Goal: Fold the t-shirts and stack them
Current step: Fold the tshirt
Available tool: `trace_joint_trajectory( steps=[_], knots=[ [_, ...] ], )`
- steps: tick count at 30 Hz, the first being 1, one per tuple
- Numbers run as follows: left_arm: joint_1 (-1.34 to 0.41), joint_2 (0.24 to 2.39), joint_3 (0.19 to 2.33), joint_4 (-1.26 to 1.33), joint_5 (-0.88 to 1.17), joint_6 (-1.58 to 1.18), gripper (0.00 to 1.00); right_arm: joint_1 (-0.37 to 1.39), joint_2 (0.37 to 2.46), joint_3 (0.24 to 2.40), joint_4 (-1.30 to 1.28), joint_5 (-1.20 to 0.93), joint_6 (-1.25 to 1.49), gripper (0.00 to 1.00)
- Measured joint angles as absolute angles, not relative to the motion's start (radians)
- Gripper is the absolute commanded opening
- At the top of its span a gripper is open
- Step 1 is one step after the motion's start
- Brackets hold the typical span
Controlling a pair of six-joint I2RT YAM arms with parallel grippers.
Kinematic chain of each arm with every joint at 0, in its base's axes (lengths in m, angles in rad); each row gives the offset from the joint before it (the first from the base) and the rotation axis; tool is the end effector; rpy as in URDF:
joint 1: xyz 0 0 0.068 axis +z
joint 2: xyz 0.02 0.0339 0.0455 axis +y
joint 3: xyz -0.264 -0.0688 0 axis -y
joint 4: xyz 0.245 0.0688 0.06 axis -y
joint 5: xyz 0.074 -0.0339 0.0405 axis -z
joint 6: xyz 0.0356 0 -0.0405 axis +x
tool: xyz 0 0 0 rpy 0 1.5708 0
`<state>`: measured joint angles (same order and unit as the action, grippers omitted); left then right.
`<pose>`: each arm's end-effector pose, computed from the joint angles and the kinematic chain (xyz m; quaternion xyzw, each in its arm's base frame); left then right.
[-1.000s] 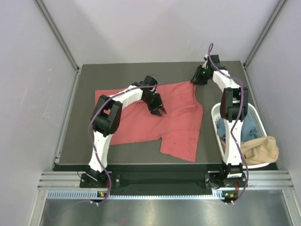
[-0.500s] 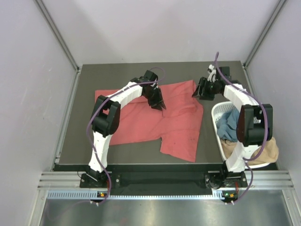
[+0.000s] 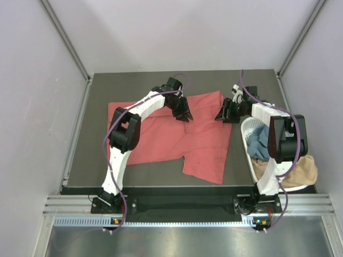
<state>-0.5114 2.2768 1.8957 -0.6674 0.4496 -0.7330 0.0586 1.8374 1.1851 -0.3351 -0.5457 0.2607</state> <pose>0.4232 -0.2552 0.1870 -0.0469 0.9424 -0.3217 0.0790 0.3765 0.0406 0.1800 0.0159 0.9254 0.2988 0.2324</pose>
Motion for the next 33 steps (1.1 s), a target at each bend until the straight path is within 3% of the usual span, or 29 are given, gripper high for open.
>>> trace_joint_trajectory(
  steps=[8,25,29,32,33],
  knots=[
    [-0.504,2.277,1.894,-0.666,0.453,-0.732,0.34,0.07,1.873,1.182,-0.319,-0.564,0.261,0.58],
    [-0.472,2.241,1.804,-0.663,0.457,-0.729,0.34,0.083,1.847,1.102,-0.284,-0.569,0.263,0.49],
    [-0.467,2.227,1.804,-0.663,0.46,-0.729,0.34,0.083,1.839,1.099,-0.275,-0.557,0.26,0.35],
    [-0.465,2.219,1.804,-0.663,0.463,-0.726,0.34,0.083,1.839,1.1,-0.28,-0.548,0.263,0.2],
    [-0.464,2.217,1.804,-0.663,0.464,-0.726,0.34,0.083,1.839,1.101,-0.282,-0.547,0.265,0.09]
  ],
)
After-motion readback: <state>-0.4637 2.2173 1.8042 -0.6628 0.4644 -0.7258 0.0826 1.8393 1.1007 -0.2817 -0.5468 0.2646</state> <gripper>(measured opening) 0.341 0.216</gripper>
